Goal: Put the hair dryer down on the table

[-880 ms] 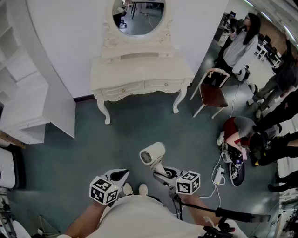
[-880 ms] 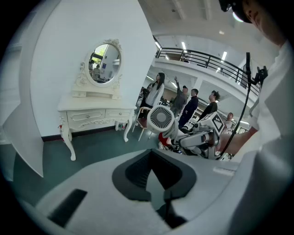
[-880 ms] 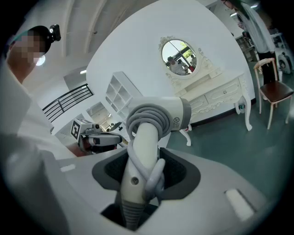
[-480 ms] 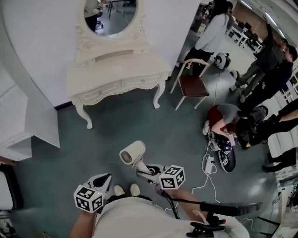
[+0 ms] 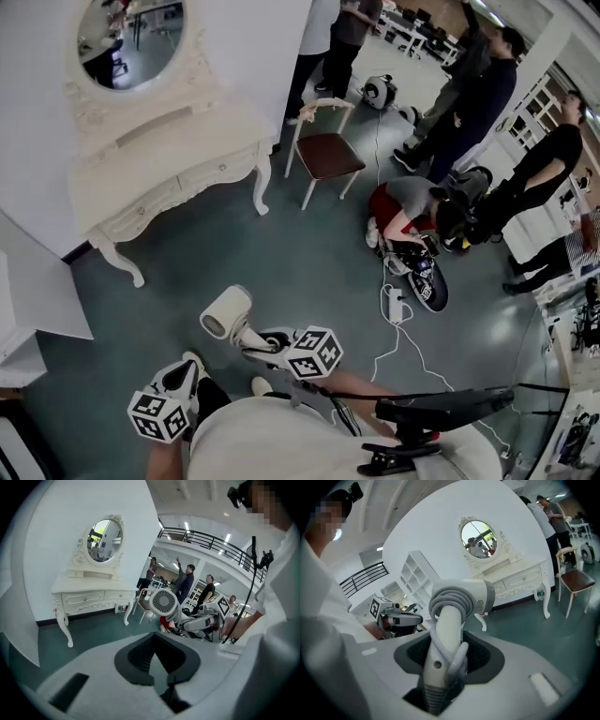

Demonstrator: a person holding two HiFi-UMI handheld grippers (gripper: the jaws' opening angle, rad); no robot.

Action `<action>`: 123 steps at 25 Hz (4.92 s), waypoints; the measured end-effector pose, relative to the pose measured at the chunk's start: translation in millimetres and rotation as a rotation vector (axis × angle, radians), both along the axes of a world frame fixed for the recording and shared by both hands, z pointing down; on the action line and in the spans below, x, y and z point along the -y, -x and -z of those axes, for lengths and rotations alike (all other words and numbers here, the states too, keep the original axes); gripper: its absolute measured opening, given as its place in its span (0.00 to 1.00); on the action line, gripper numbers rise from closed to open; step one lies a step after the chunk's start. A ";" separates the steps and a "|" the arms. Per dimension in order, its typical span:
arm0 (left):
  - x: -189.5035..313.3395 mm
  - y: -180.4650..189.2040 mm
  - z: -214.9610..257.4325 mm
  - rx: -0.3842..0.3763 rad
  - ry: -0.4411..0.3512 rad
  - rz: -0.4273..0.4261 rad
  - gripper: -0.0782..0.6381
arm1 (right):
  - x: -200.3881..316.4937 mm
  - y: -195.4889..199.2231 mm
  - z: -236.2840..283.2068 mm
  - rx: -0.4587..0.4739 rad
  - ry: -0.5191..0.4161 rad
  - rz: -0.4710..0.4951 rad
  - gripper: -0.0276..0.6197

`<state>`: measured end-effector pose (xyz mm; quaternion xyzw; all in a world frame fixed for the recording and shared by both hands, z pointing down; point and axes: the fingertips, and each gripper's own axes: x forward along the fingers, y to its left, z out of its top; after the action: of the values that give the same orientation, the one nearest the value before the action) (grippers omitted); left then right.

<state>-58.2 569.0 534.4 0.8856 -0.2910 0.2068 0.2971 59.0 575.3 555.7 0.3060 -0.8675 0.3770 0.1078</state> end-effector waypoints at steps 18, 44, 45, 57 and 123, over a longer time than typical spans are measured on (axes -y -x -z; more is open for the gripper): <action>206.8 114.4 6.9 -0.025 -0.032 -0.211 0.11 | 187.5 100.8 28.7 -0.050 -0.025 -0.236 0.33; 443.3 -30.7 24.8 -0.013 -0.036 -0.206 0.11 | 447.8 -39.8 13.1 -0.121 -0.051 -0.245 0.33; 450.6 -32.5 25.8 -0.014 -0.035 -0.208 0.11 | 456.6 -43.5 12.6 -0.121 -0.048 -0.250 0.33; 601.2 -27.3 33.1 -0.064 -0.017 -0.290 0.11 | 616.0 -52.5 16.4 -0.195 -0.013 -0.323 0.33; 851.6 -90.6 31.1 0.090 0.024 0.240 0.11 | 972.4 -96.9 -169.1 -0.592 -0.252 0.566 0.34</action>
<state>32.4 -282.7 503.3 0.8306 -0.4053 0.2130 0.3170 155.9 -397.2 724.8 0.1619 -0.8881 0.1196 0.4132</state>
